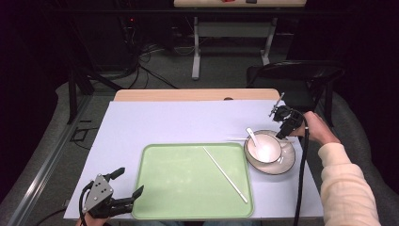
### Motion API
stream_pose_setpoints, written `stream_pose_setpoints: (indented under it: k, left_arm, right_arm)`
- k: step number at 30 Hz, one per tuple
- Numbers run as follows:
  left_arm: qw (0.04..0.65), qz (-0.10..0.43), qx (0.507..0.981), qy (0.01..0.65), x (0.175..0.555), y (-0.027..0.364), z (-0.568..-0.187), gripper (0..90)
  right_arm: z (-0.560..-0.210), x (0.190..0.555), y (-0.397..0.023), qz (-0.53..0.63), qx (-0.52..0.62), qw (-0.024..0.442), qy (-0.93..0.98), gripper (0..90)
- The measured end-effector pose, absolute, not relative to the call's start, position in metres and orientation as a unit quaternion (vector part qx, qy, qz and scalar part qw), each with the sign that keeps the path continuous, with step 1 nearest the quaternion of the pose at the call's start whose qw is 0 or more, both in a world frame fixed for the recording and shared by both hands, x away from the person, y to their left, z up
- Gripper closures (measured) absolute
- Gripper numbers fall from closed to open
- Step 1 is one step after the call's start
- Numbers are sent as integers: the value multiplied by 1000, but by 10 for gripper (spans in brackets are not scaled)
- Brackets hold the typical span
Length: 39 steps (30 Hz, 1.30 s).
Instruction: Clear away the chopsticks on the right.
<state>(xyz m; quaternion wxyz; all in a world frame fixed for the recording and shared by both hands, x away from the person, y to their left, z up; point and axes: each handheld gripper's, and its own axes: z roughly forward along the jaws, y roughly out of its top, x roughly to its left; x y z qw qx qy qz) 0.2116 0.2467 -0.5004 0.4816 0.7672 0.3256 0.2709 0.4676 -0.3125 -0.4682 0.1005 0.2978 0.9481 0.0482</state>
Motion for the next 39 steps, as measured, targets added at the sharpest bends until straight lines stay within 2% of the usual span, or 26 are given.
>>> stream_pose_setpoints:
  k: [7, 15, 26, 35, 39]
  left_arm:
    - [482, 271, 767, 326, 212, 247, -500, 157]
    - [481, 271, 768, 325, 212, 247, -500, 157]
    - [482, 271, 767, 327, 212, 247, -500, 157]
    - [481, 271, 767, 327, 211, 247, -500, 157]
    - [482, 272, 766, 327, 212, 247, -500, 157]
  right_arm:
    - [-479, 473, -313, 46, 301, 72, 950, 600]
    - [-488, 473, -312, 44, 286, 46, 956, 629]
    - [-502, 470, -318, 55, 276, 16, 959, 768]
    - [-504, 463, -320, 64, 260, 23, 963, 834]
    - [-504, 460, -321, 69, 263, 23, 962, 837]
